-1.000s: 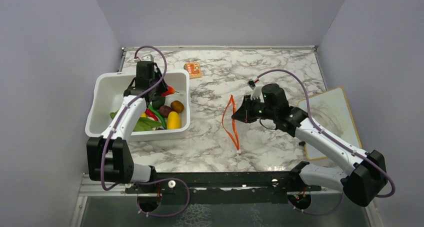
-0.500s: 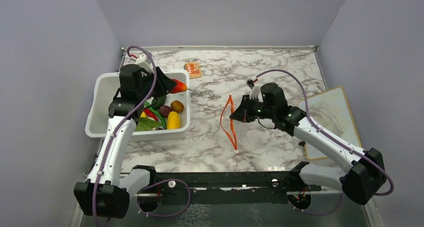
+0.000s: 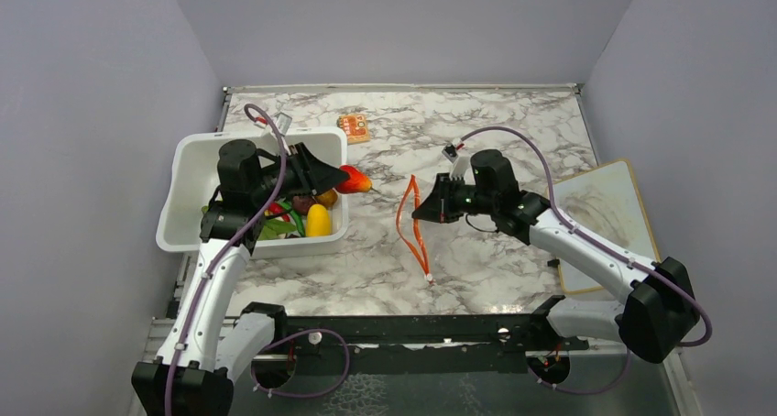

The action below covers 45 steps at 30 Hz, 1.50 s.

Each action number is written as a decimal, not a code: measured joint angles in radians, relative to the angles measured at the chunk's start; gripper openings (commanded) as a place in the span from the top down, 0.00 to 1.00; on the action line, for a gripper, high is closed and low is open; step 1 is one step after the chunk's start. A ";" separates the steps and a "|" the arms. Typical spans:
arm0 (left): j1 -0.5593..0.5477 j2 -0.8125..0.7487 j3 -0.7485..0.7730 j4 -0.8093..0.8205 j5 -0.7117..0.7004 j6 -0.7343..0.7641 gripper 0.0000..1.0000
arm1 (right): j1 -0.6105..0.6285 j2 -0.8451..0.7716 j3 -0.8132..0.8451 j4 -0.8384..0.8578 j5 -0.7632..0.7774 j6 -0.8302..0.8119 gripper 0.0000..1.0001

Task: Place the food in the zip-top bag and seal the zipper
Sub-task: Place the fake vegetable in the zipper food storage bag.

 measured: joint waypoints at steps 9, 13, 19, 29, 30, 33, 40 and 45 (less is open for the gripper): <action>-0.156 -0.008 -0.101 0.140 0.024 -0.039 0.95 | 0.000 0.014 0.019 0.036 -0.034 0.018 0.99; -0.253 0.035 -0.105 0.185 0.009 -0.004 0.97 | 0.000 0.027 0.022 0.046 -0.049 0.028 0.99; -0.311 0.095 -0.122 0.205 -0.040 0.043 0.99 | 0.000 0.029 0.023 0.046 -0.055 0.034 0.99; -0.347 0.117 -0.126 0.187 -0.146 0.117 1.00 | 0.000 0.029 0.023 0.048 -0.064 0.040 0.99; -0.353 0.119 -0.126 0.184 -0.157 0.124 1.00 | 0.000 0.028 0.023 0.049 -0.068 0.042 0.99; -0.374 0.131 -0.126 0.173 -0.195 0.145 1.00 | 0.000 0.026 0.023 0.056 -0.079 0.044 0.99; -0.422 0.165 -0.125 0.118 -0.286 0.186 1.00 | 0.000 0.001 0.023 0.074 -0.090 0.045 0.99; -0.448 0.185 -0.123 0.088 -0.321 0.198 1.00 | 0.000 -0.002 0.023 0.091 -0.105 0.051 0.99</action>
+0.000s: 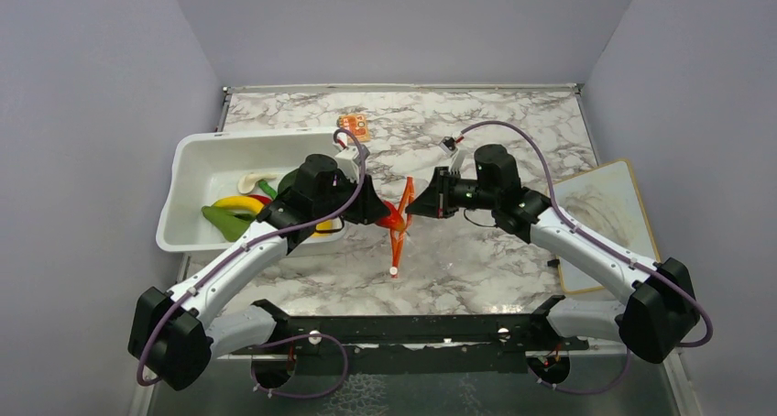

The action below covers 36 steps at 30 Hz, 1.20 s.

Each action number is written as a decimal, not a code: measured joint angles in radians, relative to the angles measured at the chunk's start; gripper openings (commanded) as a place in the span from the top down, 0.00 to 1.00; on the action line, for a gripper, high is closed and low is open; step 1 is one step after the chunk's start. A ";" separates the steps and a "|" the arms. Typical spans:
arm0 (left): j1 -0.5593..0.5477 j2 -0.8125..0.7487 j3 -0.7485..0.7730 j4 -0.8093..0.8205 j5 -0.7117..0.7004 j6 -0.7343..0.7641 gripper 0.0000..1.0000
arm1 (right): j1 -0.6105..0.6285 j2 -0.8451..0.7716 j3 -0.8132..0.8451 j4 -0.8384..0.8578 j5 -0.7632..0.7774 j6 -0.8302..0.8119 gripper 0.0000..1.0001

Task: Place the food in the zip-top bag and seal the zipper
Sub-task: Place the fake vegetable in the zipper food storage bag.

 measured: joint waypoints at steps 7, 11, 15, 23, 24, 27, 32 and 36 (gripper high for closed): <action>-0.025 0.001 0.020 -0.008 0.006 -0.027 0.95 | 0.000 0.002 0.000 0.024 -0.012 0.005 0.99; -0.034 -0.002 0.017 0.025 0.038 -0.071 0.94 | 0.000 0.012 0.000 0.048 -0.030 0.012 0.99; -0.043 -0.006 -0.003 0.083 0.069 -0.121 0.90 | 0.000 0.025 -0.004 0.075 -0.051 0.025 0.99; -0.053 -0.005 -0.030 0.124 0.091 -0.160 0.59 | 0.000 0.026 -0.007 0.097 -0.069 0.030 0.99; -0.053 -0.005 -0.031 0.125 0.092 -0.163 0.55 | 0.000 0.026 -0.007 0.097 -0.070 0.030 0.99; -0.052 -0.006 -0.035 0.124 0.091 -0.166 0.43 | 0.000 0.026 -0.008 0.097 -0.075 0.029 0.99; -0.048 -0.029 -0.039 0.089 0.076 -0.165 0.30 | -0.001 0.021 -0.008 0.097 -0.088 0.025 0.99; -0.048 -0.060 -0.039 0.067 0.069 -0.163 0.24 | -0.001 0.009 -0.008 0.096 -0.094 0.018 0.98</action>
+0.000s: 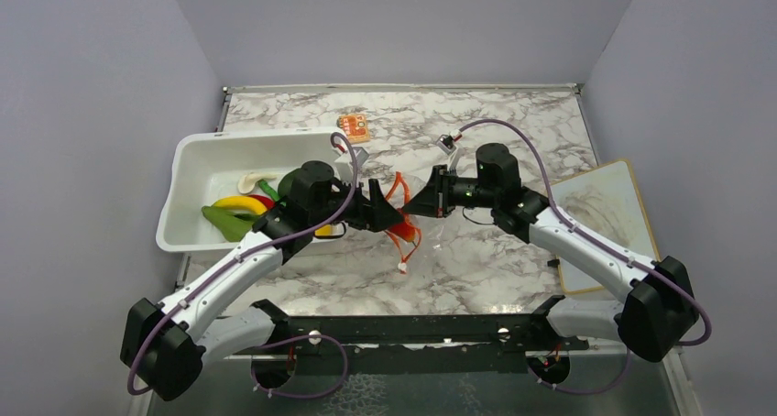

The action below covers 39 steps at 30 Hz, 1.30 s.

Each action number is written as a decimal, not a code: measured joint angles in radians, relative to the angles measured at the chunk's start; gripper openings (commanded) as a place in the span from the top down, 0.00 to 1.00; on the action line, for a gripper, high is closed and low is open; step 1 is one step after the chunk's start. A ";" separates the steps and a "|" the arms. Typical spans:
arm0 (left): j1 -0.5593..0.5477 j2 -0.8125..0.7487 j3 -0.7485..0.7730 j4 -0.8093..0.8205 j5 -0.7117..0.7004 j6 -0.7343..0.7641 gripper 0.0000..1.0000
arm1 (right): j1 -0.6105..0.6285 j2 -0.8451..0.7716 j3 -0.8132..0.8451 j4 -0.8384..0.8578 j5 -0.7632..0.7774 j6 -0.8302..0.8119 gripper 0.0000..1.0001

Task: Place the food in the zip-top bag and seal the zipper
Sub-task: Place the fake vegetable in the zipper food storage bag.

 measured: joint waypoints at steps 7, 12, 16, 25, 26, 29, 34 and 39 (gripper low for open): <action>-0.011 -0.043 0.046 0.001 0.017 -0.004 0.21 | 0.000 0.001 -0.001 -0.042 0.037 -0.023 0.99; -0.011 -0.065 0.106 -0.036 0.000 0.006 0.23 | 0.000 -0.002 -0.002 -0.055 0.056 -0.034 0.99; -0.011 -0.097 0.157 -0.116 -0.096 0.041 0.27 | 0.000 -0.032 -0.002 -0.099 0.079 -0.039 0.99; -0.011 -0.079 0.199 -0.237 -0.225 0.114 0.34 | 0.000 -0.120 -0.021 -0.085 0.092 -0.032 0.99; -0.011 -0.072 0.199 -0.239 -0.224 0.119 0.34 | 0.000 -0.107 -0.021 -0.086 0.086 -0.028 0.99; -0.011 -0.047 0.199 -0.241 -0.212 0.124 0.34 | 0.000 -0.083 -0.041 -0.066 0.058 -0.009 0.98; -0.011 -0.016 0.191 -0.215 -0.158 0.123 0.34 | 0.000 -0.111 -0.064 -0.037 0.044 0.017 0.99; -0.011 0.008 0.152 -0.132 -0.061 0.095 0.60 | 0.000 -0.126 -0.064 -0.011 0.043 0.025 0.99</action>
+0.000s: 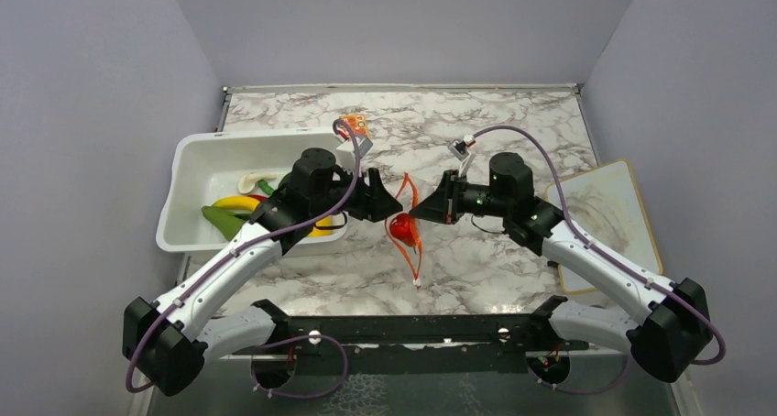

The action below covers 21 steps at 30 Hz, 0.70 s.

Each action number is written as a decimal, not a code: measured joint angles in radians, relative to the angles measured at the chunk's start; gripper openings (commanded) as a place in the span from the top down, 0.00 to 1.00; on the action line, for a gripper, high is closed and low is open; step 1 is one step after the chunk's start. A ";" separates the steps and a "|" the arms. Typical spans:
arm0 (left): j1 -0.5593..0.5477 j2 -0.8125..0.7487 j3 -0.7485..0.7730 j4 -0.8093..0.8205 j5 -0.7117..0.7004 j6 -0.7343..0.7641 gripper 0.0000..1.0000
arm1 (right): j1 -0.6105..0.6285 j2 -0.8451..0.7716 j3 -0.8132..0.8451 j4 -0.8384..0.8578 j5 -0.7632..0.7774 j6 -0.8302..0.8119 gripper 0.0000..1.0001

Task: Place the food in the zip-top bag and seal the zipper
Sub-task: Place the fake vegetable in the zipper food storage bag.

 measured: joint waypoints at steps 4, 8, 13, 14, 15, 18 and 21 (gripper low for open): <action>0.000 0.027 -0.017 0.035 0.039 -0.025 0.98 | 0.000 -0.001 0.000 -0.001 0.001 0.002 0.99; 0.000 0.031 -0.014 0.035 0.031 -0.021 1.00 | 0.000 -0.006 0.018 -0.079 0.080 -0.027 0.99; 0.000 0.010 0.007 0.023 -0.012 -0.028 1.00 | 0.001 -0.047 0.038 -0.177 0.226 -0.063 0.99; 0.000 0.000 0.012 0.021 -0.021 -0.031 1.00 | 0.000 -0.058 0.038 -0.184 0.239 -0.066 0.99; 0.000 -0.007 0.017 0.021 -0.028 -0.035 1.00 | 0.000 -0.068 0.038 -0.187 0.245 -0.069 0.99; 0.000 -0.013 0.029 0.023 -0.038 -0.038 0.94 | 0.000 -0.083 0.038 -0.180 0.245 -0.073 0.99; 0.000 -0.005 0.029 0.021 -0.040 -0.038 0.65 | 0.000 -0.085 0.038 -0.166 0.226 -0.077 0.99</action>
